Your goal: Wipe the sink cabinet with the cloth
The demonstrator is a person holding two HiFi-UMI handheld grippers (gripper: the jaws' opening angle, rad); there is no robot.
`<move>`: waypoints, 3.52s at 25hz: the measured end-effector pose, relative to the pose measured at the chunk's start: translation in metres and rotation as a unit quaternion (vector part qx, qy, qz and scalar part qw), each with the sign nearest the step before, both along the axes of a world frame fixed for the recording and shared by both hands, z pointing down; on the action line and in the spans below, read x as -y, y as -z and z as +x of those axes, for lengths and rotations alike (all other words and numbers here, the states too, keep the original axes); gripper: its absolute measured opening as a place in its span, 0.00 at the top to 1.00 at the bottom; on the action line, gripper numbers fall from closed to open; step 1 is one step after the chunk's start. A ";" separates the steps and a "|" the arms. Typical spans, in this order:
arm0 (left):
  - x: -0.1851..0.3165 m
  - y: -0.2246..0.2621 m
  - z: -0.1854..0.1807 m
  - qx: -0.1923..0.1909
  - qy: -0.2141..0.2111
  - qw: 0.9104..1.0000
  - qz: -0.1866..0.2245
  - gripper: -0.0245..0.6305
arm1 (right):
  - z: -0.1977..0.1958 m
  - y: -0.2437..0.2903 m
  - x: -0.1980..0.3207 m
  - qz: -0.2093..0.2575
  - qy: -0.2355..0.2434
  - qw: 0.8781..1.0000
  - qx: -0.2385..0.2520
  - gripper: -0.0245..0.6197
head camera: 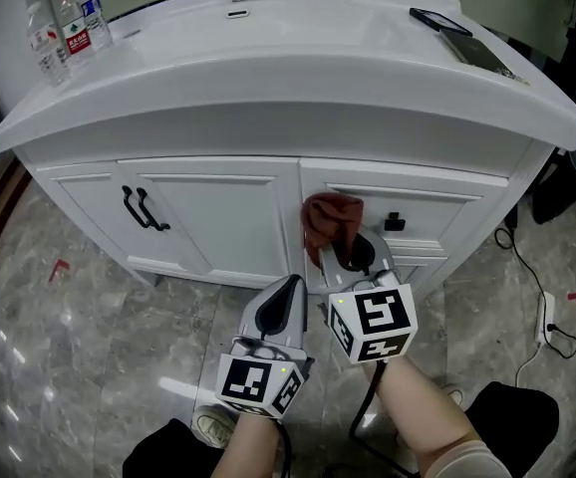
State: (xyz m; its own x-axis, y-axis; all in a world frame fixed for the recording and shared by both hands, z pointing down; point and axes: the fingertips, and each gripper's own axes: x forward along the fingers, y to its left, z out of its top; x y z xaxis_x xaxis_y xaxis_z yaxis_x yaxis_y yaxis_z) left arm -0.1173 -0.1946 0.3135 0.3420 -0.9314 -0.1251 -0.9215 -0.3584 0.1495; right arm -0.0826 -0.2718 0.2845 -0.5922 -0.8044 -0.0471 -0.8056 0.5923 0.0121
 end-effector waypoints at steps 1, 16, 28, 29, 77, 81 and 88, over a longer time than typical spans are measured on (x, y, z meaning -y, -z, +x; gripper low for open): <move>0.001 -0.001 0.004 0.000 -0.004 1.000 0.001 0.96 | 0.007 -0.002 0.001 -0.001 -0.012 1.000 -0.003 0.84; 0.014 0.009 0.026 0.023 -0.057 0.998 0.013 0.96 | 0.096 0.016 -0.015 0.024 -0.091 0.995 0.016 0.84; 0.029 0.006 0.046 0.009 -0.068 0.998 0.015 0.96 | 0.140 0.007 0.007 0.019 -0.115 0.993 -0.011 0.84; 0.028 0.004 0.047 0.011 -0.069 0.997 0.013 0.96 | 0.141 0.006 0.009 0.018 -0.113 0.993 -0.016 0.84; 0.007 -0.011 -0.017 0.018 -0.019 1.000 -0.006 0.96 | 0.006 -0.065 0.005 -0.050 0.002 0.999 -0.009 0.84; 0.013 -0.011 0.004 0.016 -0.039 0.999 -0.005 0.96 | 0.043 -0.071 0.010 -0.073 -0.025 0.997 0.017 0.84; 0.023 -0.019 0.046 0.011 -0.073 0.997 -0.007 0.96 | 0.091 -0.070 0.015 -0.094 -0.043 0.994 0.043 0.83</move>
